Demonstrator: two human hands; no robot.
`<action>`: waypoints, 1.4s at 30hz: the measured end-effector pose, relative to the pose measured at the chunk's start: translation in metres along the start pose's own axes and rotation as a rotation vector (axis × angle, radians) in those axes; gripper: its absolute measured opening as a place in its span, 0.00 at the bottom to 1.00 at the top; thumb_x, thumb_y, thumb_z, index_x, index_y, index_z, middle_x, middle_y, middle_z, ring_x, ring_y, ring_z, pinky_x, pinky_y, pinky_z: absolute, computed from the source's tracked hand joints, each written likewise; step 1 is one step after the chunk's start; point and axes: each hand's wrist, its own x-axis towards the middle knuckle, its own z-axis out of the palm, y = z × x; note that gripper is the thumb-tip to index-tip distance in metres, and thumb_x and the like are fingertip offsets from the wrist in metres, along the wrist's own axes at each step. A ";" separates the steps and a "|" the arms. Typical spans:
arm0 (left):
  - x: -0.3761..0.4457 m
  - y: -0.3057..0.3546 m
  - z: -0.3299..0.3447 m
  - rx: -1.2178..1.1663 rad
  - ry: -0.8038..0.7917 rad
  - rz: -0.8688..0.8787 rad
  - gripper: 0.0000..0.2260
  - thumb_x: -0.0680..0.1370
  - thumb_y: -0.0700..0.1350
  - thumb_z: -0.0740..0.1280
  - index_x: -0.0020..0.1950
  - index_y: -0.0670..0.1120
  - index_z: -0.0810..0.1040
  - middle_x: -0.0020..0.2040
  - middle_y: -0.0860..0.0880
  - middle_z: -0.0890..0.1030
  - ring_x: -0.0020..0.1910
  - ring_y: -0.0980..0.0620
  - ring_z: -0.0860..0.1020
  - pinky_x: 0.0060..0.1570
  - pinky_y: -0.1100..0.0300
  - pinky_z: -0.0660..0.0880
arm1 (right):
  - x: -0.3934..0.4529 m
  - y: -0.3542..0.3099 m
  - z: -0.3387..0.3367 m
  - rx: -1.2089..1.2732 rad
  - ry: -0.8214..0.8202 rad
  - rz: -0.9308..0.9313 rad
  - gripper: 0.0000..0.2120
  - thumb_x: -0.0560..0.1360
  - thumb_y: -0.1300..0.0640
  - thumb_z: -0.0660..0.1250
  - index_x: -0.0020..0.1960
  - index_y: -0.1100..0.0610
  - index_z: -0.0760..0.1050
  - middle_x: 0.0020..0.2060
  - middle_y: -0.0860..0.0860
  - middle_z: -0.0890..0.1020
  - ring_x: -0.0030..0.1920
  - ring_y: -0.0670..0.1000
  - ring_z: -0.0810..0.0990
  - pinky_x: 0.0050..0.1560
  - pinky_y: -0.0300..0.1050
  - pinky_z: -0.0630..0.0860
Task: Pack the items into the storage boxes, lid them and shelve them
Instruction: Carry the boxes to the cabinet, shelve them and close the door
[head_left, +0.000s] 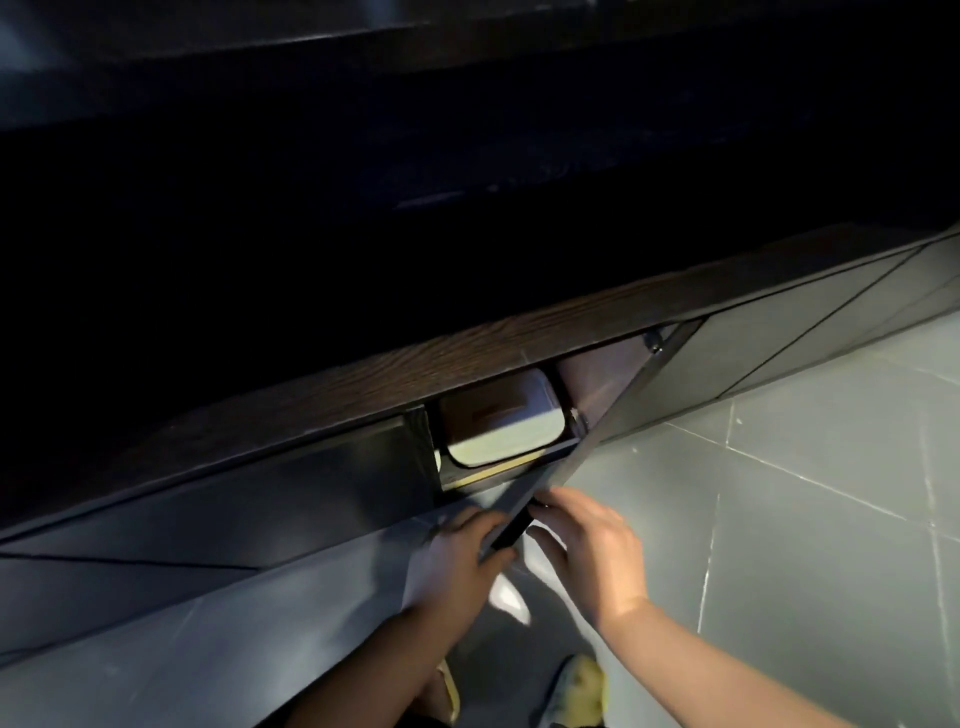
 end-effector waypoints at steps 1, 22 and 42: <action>0.003 -0.005 -0.004 0.000 0.015 -0.009 0.17 0.75 0.57 0.65 0.63 0.61 0.71 0.62 0.60 0.74 0.58 0.55 0.75 0.52 0.59 0.74 | 0.008 -0.005 0.001 -0.014 0.022 -0.025 0.12 0.72 0.45 0.62 0.45 0.48 0.83 0.46 0.43 0.83 0.42 0.50 0.82 0.40 0.40 0.76; 0.042 -0.041 -0.033 -0.140 0.275 -0.297 0.15 0.76 0.62 0.60 0.45 0.53 0.79 0.39 0.50 0.82 0.40 0.47 0.79 0.36 0.56 0.75 | 0.062 -0.035 0.037 -0.065 0.009 -0.063 0.12 0.67 0.56 0.78 0.50 0.53 0.83 0.53 0.48 0.84 0.55 0.51 0.82 0.52 0.43 0.75; 0.083 -0.035 -0.057 -0.303 0.339 -0.338 0.12 0.78 0.56 0.60 0.43 0.52 0.79 0.40 0.51 0.82 0.42 0.47 0.80 0.38 0.57 0.75 | 0.099 -0.065 0.063 0.000 -0.537 0.144 0.40 0.75 0.59 0.61 0.78 0.47 0.40 0.78 0.44 0.43 0.77 0.48 0.39 0.75 0.48 0.42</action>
